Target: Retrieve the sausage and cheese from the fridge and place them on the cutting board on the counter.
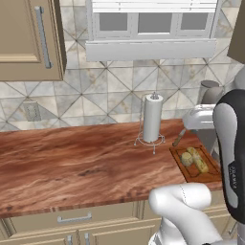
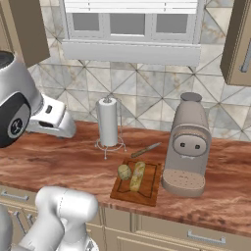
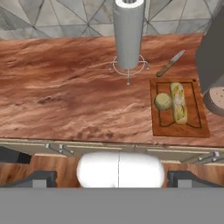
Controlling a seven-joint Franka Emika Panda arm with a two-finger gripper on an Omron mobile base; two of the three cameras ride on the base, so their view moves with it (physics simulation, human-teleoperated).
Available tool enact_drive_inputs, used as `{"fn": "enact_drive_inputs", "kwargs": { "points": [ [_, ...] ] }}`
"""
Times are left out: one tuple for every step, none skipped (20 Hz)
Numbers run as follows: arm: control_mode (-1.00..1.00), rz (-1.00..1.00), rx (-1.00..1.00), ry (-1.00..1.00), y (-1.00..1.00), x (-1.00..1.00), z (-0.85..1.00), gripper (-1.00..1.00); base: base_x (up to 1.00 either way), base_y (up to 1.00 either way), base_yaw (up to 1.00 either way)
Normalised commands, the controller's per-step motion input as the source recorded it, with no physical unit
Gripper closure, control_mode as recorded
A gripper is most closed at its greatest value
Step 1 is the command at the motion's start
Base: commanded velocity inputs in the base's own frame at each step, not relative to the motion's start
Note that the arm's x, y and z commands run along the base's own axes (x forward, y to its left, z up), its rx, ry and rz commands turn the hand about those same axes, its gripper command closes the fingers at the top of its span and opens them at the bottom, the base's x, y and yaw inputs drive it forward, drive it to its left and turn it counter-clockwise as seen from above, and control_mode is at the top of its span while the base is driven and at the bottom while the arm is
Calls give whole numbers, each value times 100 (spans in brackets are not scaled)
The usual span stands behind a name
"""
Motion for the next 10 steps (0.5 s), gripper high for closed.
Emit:
{"fn": "enact_drive_inputs", "kwargs": {
  "points": [
    [-100,6,-7,-1,8,-19,-12,-100,0,0,0],
    [-100,2,-5,0,4,-9,-5,-100,0,0,0],
    [-100,2,-6,0,7,-6,0,-100,0,0,0],
    [-100,2,-5,0,3,0,0,-100,0,0,0],
    [-100,2,-5,0,3,0,0,-100,0,0,0],
    [-100,3,-7,-3,5,0,0,-100,0,0,0],
    [-100,3,-5,0,2,0,0,-100,0,0,0],
    [-100,2,-7,0,12,0,0,-100,0,0,0],
    [-100,1,-9,-6,13,-4,0,-100,0,0,0],
    [-100,1,-9,-7,13,-13,0,-100,0,0,0]
  ]
}}
